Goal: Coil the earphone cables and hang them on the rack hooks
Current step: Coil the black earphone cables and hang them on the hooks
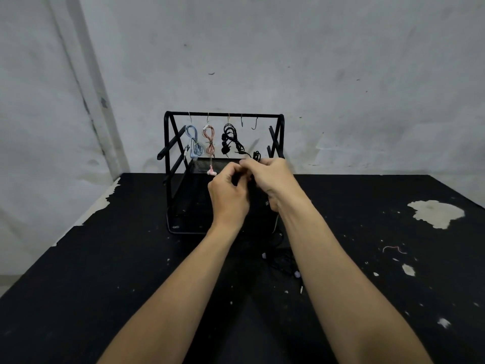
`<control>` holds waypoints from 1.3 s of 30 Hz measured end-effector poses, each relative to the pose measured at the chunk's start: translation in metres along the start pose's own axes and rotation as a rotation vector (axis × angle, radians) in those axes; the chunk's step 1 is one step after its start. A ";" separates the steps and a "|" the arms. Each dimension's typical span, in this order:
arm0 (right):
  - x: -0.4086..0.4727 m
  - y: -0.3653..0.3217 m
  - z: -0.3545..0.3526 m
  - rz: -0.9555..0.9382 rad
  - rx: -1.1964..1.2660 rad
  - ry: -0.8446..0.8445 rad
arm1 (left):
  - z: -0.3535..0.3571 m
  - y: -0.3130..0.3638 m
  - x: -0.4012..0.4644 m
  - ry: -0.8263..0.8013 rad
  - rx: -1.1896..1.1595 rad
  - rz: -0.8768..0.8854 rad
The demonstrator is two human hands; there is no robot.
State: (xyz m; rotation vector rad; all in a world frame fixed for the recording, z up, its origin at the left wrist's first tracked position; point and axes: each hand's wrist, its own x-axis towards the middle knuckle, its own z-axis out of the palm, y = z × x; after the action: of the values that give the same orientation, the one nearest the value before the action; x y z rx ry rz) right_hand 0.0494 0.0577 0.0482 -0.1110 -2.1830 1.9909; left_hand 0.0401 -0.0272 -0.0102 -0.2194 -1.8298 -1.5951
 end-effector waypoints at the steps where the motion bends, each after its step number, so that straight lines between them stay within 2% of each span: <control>1: 0.000 0.000 0.001 -0.002 -0.014 0.001 | 0.000 -0.002 -0.001 0.001 -0.003 -0.006; 4: 0.002 0.001 -0.001 -0.001 -0.036 -0.032 | 0.001 -0.004 0.000 0.000 -0.038 -0.055; 8: 0.000 0.006 -0.007 -0.075 -0.022 -0.174 | 0.000 -0.004 0.008 0.028 -0.152 -0.174; 12: -0.001 0.005 -0.006 -0.113 -0.017 -0.196 | -0.004 -0.004 0.009 0.004 -0.010 -0.093; 16: -0.001 0.004 0.000 -0.136 -0.023 -0.108 | -0.006 0.006 0.003 0.011 0.014 0.006; 23: 0.002 0.005 0.002 -0.087 -0.029 -0.145 | -0.009 0.005 0.001 0.010 0.025 0.005; 28: 0.005 0.008 -0.005 -0.112 0.012 -0.237 | -0.009 -0.002 0.007 0.013 0.060 0.035; 32: 0.008 0.015 -0.009 -0.194 -0.033 -0.227 | -0.008 0.000 0.013 -0.011 0.079 0.029; 39: 0.017 0.015 -0.037 -0.342 -0.318 -0.331 | -0.015 0.005 0.024 -0.190 -0.223 -0.207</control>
State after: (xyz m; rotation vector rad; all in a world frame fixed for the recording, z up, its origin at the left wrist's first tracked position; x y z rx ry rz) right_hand 0.0383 0.0983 0.0381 0.5496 -2.4941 1.5551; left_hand 0.0306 -0.0471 0.0080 -0.2984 -1.8630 -1.9842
